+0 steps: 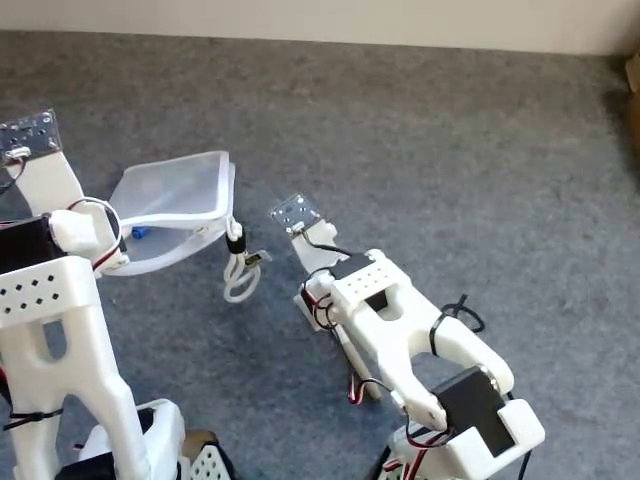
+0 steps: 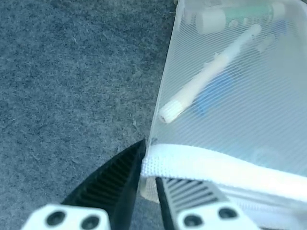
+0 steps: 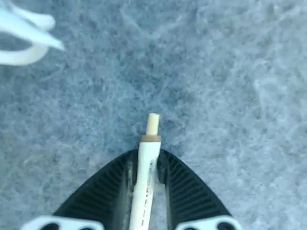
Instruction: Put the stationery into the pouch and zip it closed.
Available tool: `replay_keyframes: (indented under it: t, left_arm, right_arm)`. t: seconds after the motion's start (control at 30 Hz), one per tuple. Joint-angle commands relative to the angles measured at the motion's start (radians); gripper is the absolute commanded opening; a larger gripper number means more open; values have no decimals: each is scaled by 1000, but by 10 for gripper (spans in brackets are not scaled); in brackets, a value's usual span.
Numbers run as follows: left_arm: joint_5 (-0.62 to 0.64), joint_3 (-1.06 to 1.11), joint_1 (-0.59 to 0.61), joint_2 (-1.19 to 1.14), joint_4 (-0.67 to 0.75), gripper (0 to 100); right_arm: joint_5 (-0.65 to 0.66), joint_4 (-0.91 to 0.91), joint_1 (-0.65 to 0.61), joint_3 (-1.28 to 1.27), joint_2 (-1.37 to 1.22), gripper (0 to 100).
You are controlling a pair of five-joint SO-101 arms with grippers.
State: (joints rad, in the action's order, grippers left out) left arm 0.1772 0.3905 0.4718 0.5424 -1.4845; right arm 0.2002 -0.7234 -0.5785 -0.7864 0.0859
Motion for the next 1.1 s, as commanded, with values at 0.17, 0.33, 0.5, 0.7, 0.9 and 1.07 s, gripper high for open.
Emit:
replay_keyframes:
  t: [0.17, 0.33, 0.5, 0.7, 0.9, 1.07]
  left_arm:
    - [12, -5, 15, -12, 21, 6]
    - [12, -7, 15, -12, 21, 6]
    - [12, -7, 13, -12, 21, 6]
    - [12, -7, 13, -12, 21, 6]
    - [12, -7, 13, -12, 21, 6]
    - [12, -10, 13, -12, 18, 6]
  right_arm:
    - [-3, 4, -7, -13, 22, 4]
    - [-3, -119, -8, 5, 22, 4]
    - [-3, -171, -8, 36, 22, 4]
    - [-3, -173, -10, 30, 67, 4]
    - [-3, -166, -44, -64, 286, 4]
    - [-3, -166, -94, -134, 414, 4]
